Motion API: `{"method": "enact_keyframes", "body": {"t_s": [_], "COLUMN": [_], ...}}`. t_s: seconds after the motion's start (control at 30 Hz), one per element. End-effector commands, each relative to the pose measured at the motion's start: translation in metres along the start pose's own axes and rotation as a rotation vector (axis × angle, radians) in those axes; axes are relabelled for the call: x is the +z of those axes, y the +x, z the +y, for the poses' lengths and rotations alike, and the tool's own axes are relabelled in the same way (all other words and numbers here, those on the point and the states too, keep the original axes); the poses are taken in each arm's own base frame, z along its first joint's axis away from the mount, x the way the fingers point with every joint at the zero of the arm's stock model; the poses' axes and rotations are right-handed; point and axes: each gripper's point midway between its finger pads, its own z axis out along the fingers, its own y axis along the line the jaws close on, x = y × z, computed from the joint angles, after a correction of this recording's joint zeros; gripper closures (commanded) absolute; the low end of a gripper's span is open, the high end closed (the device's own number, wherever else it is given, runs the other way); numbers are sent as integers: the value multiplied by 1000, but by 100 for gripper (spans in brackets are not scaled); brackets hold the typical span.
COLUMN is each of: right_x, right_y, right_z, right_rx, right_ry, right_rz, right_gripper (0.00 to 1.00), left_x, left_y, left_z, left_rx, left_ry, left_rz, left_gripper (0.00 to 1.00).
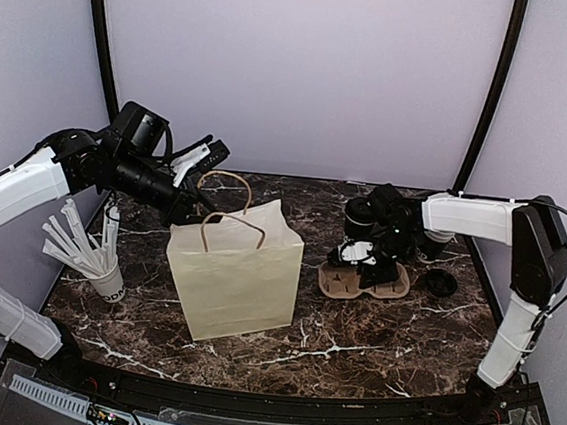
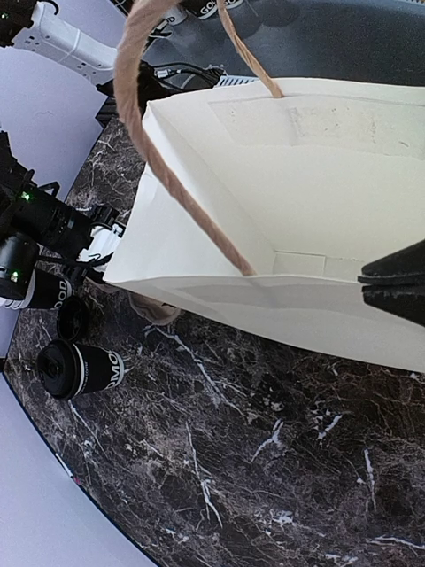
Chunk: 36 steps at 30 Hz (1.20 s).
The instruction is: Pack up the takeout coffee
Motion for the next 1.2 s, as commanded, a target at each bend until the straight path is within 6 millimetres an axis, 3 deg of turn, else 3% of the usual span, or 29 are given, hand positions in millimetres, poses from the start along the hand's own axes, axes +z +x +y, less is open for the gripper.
{"method": "enact_keyframes", "body": {"t_s": [0.0,0.13,0.37,0.53,0.73,0.87,0.97,1.03,1.17], "right_x": [-46,-101,-242,-283,-346,-367,-360,-355,-347], "right_y": [-16,-37,-108,-147,-189,-218,-241,-250,-258], "right_z": [6,8,5,6,21,45,65,77,96], "right_rx": [27,61,37,-5,-120,-207,-257,-283,-317], "right_ry": [35,117,277,173,102,3,-86,-134,-191], "right_rz": [-60,-173,-560,-735,-962,-1074,-1091,-1094,-1091], "right_gripper": [71,72,74,74,74,73,73,73,73], "left_x": [-5,-3,3,7,40,57,65,68,62], "left_y": [0,-7,-28,-50,-55,-60,-65,-69,-78], "left_z": [-3,-7,-29,-45,-52,-48,-42,-36,-19], "left_rx": [6,18,16,21,12,-2,-10,-16,-51], "left_ry": [9,37,209,304,320,314,292,262,136], "left_rz": [-8,-37,-104,-157,-76,-60,-53,-54,-61], "left_gripper": [100,100,100,100,100,97,85,70,62]}}
